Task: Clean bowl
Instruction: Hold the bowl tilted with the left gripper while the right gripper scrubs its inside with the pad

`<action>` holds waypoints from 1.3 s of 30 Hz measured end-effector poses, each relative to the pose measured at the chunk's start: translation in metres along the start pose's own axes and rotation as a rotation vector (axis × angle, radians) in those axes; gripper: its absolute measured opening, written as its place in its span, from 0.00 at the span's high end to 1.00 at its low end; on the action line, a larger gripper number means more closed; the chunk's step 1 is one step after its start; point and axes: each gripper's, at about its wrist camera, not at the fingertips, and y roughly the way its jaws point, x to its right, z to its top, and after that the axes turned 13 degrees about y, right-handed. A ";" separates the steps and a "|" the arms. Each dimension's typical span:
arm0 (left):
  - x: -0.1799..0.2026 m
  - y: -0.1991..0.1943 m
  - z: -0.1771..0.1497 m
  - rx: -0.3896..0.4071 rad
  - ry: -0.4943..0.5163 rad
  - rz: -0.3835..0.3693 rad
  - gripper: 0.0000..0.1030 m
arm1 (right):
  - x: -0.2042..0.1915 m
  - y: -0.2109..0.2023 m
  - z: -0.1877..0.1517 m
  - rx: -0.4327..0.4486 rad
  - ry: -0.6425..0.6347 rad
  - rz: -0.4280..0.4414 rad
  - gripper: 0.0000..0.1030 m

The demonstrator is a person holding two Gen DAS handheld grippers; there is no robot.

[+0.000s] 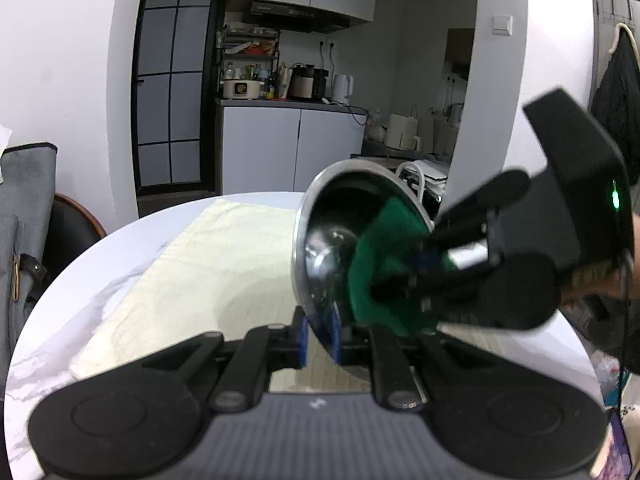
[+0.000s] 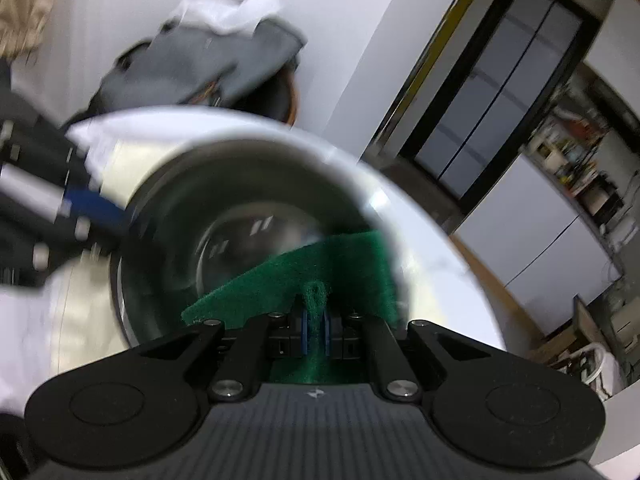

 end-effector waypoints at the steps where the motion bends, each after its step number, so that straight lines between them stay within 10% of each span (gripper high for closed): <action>1: 0.002 0.002 0.002 -0.001 0.003 -0.001 0.88 | -0.005 0.003 -0.002 -0.011 -0.010 0.011 0.93; 10: 0.017 0.044 0.021 -0.015 0.019 0.008 0.89 | -0.034 0.001 0.017 0.023 -0.041 0.124 0.93; 21: 0.043 0.087 0.045 -0.011 0.008 0.000 0.89 | -0.005 -0.008 0.032 0.069 -0.018 0.045 0.93; 39: 0.049 0.172 0.095 -0.048 0.049 -0.019 0.88 | -0.019 0.002 -0.008 0.011 0.016 0.098 0.93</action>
